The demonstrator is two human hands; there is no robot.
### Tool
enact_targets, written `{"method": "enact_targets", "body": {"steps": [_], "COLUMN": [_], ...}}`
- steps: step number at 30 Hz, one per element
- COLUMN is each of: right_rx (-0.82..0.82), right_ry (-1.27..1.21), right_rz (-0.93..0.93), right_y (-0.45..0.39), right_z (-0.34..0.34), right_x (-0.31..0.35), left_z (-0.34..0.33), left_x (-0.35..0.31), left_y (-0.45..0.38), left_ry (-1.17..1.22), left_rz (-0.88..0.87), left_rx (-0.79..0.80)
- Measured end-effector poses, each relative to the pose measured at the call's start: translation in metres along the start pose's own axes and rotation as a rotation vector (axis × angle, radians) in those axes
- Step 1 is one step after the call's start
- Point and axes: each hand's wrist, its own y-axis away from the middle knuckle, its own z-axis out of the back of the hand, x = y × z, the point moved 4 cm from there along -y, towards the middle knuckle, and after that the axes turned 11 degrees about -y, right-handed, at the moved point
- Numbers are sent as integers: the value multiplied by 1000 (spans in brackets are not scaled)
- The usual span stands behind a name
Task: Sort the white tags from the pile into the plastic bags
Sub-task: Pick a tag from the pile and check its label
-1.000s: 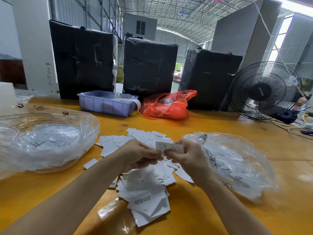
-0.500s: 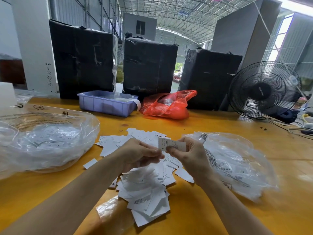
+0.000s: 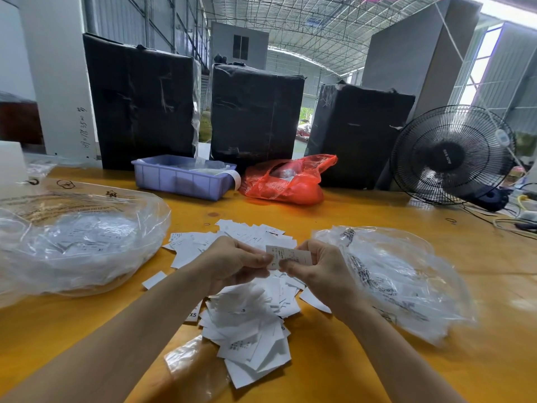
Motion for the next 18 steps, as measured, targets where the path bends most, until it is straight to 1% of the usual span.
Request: {"method": "enact_targets", "body": {"steps": [2, 5, 8, 14, 18], "right_rx": [57, 94, 142, 157, 177], "right_ry": [-67, -168, -191, -217, -186], "right_rz": [-62, -151, -218, -239, -219], "right_y": [0, 0, -1, -1, 0], "right_z": [-3, -2, 1, 5, 6], "right_x": [-3, -5, -8, -10, -7], "left_z": [0, -1, -3, -6, -10], "left_x": [0, 0, -2, -4, -4], "left_y": [0, 0, 0, 3, 7], "left_ry": [-11, -5, 10, -43, -137], "left_rz": [-3, -9, -22, -36, -47], "left_rx": [-10, -6, 9, 27, 103]}}
